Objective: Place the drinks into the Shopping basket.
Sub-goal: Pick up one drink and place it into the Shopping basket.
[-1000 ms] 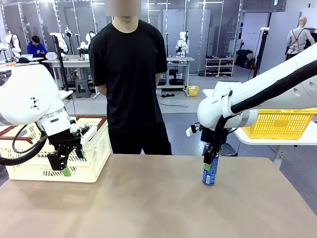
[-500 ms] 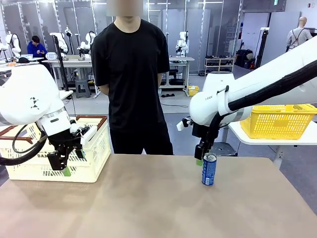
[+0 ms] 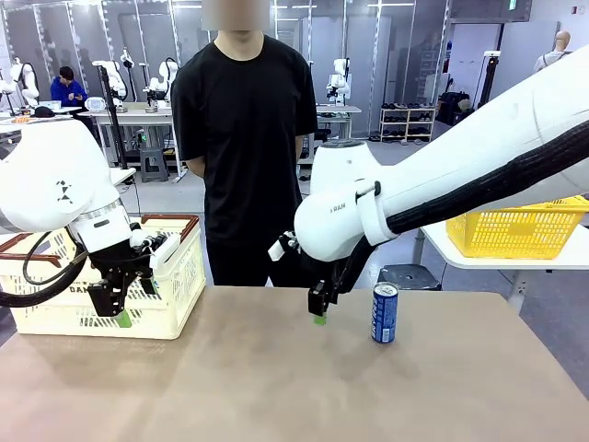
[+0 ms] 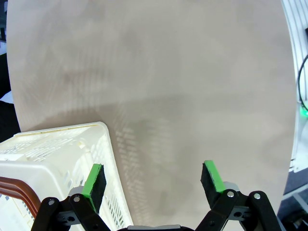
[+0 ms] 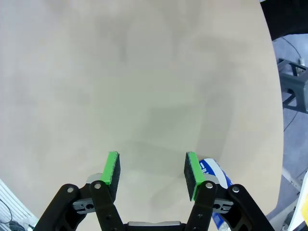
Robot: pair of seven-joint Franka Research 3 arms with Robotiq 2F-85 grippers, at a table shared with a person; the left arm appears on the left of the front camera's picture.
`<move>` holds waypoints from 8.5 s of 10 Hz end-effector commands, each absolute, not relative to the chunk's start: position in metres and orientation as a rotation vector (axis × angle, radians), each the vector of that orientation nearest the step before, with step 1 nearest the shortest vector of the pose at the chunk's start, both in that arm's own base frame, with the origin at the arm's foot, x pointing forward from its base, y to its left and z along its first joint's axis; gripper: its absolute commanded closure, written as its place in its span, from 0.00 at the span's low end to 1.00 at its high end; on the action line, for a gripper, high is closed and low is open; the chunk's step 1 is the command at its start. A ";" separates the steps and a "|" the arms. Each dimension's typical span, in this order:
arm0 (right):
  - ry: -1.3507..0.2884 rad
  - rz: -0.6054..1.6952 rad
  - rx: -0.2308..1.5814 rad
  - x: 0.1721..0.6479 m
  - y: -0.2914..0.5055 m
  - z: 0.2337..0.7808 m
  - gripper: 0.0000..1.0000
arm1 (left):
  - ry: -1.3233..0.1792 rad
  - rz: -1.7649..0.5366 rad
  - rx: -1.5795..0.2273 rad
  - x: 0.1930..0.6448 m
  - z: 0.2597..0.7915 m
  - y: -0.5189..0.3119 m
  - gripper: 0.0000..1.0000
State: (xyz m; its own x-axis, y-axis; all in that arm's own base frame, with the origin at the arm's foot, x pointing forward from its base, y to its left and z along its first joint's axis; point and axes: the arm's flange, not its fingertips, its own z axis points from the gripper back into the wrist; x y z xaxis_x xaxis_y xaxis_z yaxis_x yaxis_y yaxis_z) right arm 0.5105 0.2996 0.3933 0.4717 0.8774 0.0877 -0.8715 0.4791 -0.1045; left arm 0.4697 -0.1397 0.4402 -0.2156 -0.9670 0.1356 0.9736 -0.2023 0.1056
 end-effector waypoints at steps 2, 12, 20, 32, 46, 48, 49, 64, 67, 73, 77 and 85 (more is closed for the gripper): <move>-0.148 1.019 -0.144 0.532 0.287 0.380 0.32 | -0.174 -1.781 -0.043 0.468 0.441 -0.138 0.00; -0.177 0.941 -0.130 0.509 0.188 0.480 0.32 | -0.174 -1.781 -0.043 0.468 0.441 -0.138 0.00; -0.172 0.939 -0.023 0.533 0.154 0.466 0.00 | -0.174 -1.781 -0.043 0.468 0.441 -0.138 0.00; -0.070 0.934 0.065 0.587 0.155 0.400 0.00 | -0.174 -1.781 -0.043 0.468 0.441 -0.138 0.00; -0.031 0.936 0.056 0.595 0.149 0.372 0.44 | -0.174 -1.781 -0.043 0.468 0.441 -0.138 0.00; -0.033 0.942 0.046 0.594 0.150 0.373 0.63 | -0.174 -1.781 -0.043 0.468 0.441 -0.138 0.00; -0.030 0.940 0.036 0.593 0.150 0.373 0.63 | -0.174 -1.781 -0.043 0.468 0.441 -0.138 0.00; -0.258 1.100 -0.081 0.471 0.306 0.456 0.82 | -0.174 -1.781 -0.043 0.468 0.441 -0.138 0.00; -0.202 1.175 -0.058 0.485 0.349 0.422 0.82 | -0.174 -1.781 -0.043 0.468 0.441 -0.138 0.00; -0.138 1.249 -0.032 0.500 0.381 0.366 0.82 | -0.174 -1.781 -0.043 0.468 0.441 -0.138 0.00; -0.114 1.266 -0.060 0.497 0.380 0.363 0.23 | -0.174 -1.781 -0.043 0.468 0.441 -0.138 0.00; -0.170 1.346 -0.123 0.469 0.368 0.421 0.00 | -0.174 -1.781 -0.043 0.468 0.441 -0.138 0.00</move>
State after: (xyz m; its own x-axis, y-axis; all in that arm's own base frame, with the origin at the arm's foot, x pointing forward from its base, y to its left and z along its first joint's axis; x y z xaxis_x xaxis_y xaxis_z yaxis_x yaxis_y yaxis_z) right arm 0.4833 0.3797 0.4123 0.2423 0.9686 0.0557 -0.9520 0.2484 -0.1791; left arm 0.4697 -0.1396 0.4399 -0.2154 -0.9671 0.1357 0.9737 -0.2022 0.1046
